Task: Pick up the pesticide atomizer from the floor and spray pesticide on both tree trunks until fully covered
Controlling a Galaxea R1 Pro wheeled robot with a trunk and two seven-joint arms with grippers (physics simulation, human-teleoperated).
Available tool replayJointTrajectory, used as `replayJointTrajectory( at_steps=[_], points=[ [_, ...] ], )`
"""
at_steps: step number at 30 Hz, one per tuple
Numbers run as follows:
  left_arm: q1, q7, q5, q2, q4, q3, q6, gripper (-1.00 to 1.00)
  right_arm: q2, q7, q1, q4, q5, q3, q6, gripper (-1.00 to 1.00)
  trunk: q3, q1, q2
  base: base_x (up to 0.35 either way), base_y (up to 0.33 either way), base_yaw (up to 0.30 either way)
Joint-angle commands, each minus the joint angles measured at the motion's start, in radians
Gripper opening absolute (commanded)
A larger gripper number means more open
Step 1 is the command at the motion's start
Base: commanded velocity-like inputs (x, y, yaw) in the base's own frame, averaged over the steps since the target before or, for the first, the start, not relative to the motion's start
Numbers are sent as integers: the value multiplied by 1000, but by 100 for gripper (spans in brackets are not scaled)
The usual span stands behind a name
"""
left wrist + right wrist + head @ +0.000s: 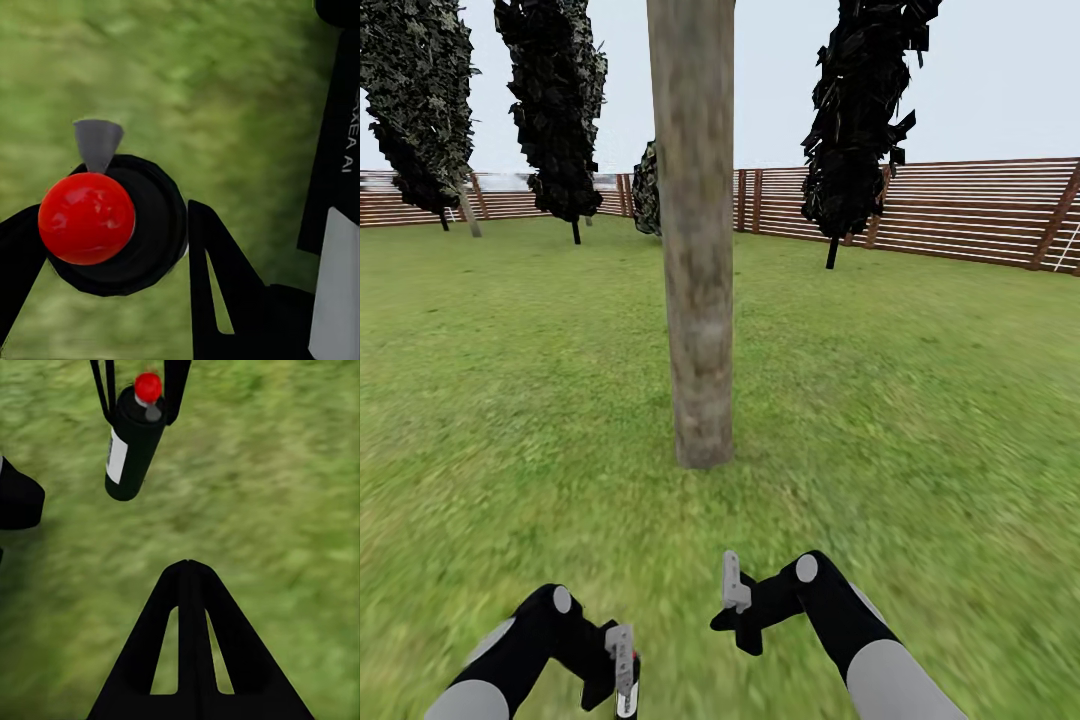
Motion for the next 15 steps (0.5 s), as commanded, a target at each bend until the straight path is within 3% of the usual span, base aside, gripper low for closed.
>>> replayJointTrajectory(
  at_steps=[1, 2, 4, 5, 8, 15],
  points=[
    [-1, -4, -5, -6, -2, 3, 1, -100, 0, 1, 0, -1, 8, -1, -10, -100, -1, 0, 0, 0, 0, 0],
    [-1, -4, -5, -8, -3, 3, 1, -100, 0, 1, 0, -1, 8, -1, -10, -100, -1, 0, 0, 0, 0, 0],
    [0, -1, -4, -13, -3, -85, 8, -100, 0, 5, 0, -20, 8, -1, -10, -100, -1, 0, 0, 0, 0, 0],
    [0, 0, -4, -14, -4, -96, 9, -100, 0, 10, 0, -21, 8, -1, -10, -100, -1, 0, 0, 0, 0, 0],
    [0, -2, -5, -28, -5, -107, 8, -100, 0, 43, 0, -28, 7, -1, -10, -100, -1, 0, 0, 0, 0, 0],
    [0, -1, -5, -68, -6, -111, 9, -100, 0, 51, 0, -44, 7, -1, -9, -100, -1, 0, 0, 0, 0, 0]
  ],
)
